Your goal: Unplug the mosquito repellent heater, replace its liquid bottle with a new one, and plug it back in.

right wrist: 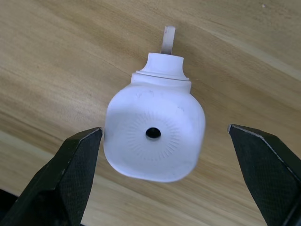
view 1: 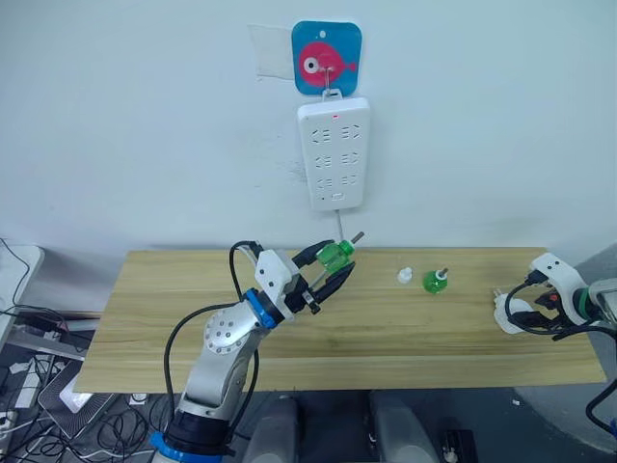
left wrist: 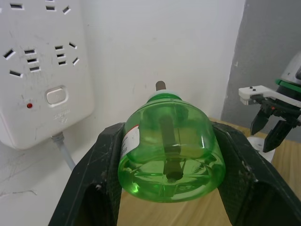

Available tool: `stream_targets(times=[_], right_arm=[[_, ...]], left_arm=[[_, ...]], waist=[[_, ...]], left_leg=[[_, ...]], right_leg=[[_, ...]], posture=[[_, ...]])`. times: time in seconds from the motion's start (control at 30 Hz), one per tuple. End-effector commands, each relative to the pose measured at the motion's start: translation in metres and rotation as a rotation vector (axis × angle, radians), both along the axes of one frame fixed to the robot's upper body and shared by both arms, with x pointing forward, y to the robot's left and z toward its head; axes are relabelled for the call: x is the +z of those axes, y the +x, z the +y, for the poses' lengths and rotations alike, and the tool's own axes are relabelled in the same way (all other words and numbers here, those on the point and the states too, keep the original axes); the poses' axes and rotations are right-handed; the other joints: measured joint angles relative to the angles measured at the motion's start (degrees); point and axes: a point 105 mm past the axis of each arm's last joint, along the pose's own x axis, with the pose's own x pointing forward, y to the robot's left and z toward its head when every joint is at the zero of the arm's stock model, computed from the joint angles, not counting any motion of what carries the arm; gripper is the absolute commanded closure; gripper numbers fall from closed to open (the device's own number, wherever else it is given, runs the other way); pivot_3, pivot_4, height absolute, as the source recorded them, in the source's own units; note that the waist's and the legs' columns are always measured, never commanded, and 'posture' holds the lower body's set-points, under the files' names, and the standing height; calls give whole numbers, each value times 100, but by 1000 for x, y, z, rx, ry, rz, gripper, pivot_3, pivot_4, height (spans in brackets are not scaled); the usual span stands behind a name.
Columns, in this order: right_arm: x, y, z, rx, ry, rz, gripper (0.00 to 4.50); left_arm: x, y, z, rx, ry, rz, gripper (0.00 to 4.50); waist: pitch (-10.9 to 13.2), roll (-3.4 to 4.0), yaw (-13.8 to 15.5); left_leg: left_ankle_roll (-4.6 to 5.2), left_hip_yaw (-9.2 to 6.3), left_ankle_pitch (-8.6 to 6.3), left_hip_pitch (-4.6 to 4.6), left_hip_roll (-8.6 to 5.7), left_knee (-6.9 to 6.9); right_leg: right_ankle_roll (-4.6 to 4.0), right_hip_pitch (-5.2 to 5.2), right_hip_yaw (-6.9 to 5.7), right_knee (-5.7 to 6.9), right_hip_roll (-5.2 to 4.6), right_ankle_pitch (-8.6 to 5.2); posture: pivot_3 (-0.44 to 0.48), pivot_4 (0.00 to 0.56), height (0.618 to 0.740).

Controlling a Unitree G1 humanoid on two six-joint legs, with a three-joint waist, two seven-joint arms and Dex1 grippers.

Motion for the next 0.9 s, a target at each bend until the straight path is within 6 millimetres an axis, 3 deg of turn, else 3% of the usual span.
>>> stream_targets(times=[0.03, 0.33, 0.47, 0.5, 0.6, 0.73, 0.9], right_arm=[[-1, 2, -2, -22, 2, -5, 22], [-13, 2, 0, -61, 41, 14, 22], [-13, 2, 2, -63, 72, 13, 1326], [-12, 2, 2, -60, 75, 10, 1514], [-8, 3, 2, -59, 89, 2, 1536], [13, 2, 8, -8, 183, 21, 1536], [85, -13, 58, -14, 767, 138, 1536]], left_arm=[[13, -7, -2, -17, -19, -42, 2243], [12, -9, 1, -19, -2, -28, 2243], [12, -9, 1, -21, 4, -24, 2243], [11, -9, 1, -23, 5, -23, 2243], [11, -9, 0, -30, 7, -18, 2243], [12, -13, -4, -68, -2, -19, 2243], [13, -37, -10, -232, 9, 14, 2243]], waist=[[1, 0, 2], [8, 1, 7], [11, -6, 1], [15, -11, 1], [18, -6, 5], [22, 0, 4], [64, 60, -16]], left_leg=[[0, 0, 0, 0, 0, 0], [0, 0, 0, 0, -2, -1], [0, -1, 0, 0, -2, -1], [1, -1, 0, 6, 0, -1], [1, -4, 0, 7, -2, 0], [1, -3, 0, 5, -1, -1], [2, 4, -1, 2, -2, 0]], right_leg=[[0, 0, 0, 0, 0, 0], [0, 1, 0, 0, -2, 0], [0, 2, -1, 0, -1, 0], [0, 9, -1, -3, 0, 0], [0, 11, -3, -3, -1, 0], [0, 9, -2, -3, -1, 0], [-1, 5, 5, -4, -4, 0]], posture=[[27, 262, 740], [37, 271, 740], [34, 271, 740], [34, 271, 740], [24, 272, 740], [12, 269, 740], [-8, 264, 740]])
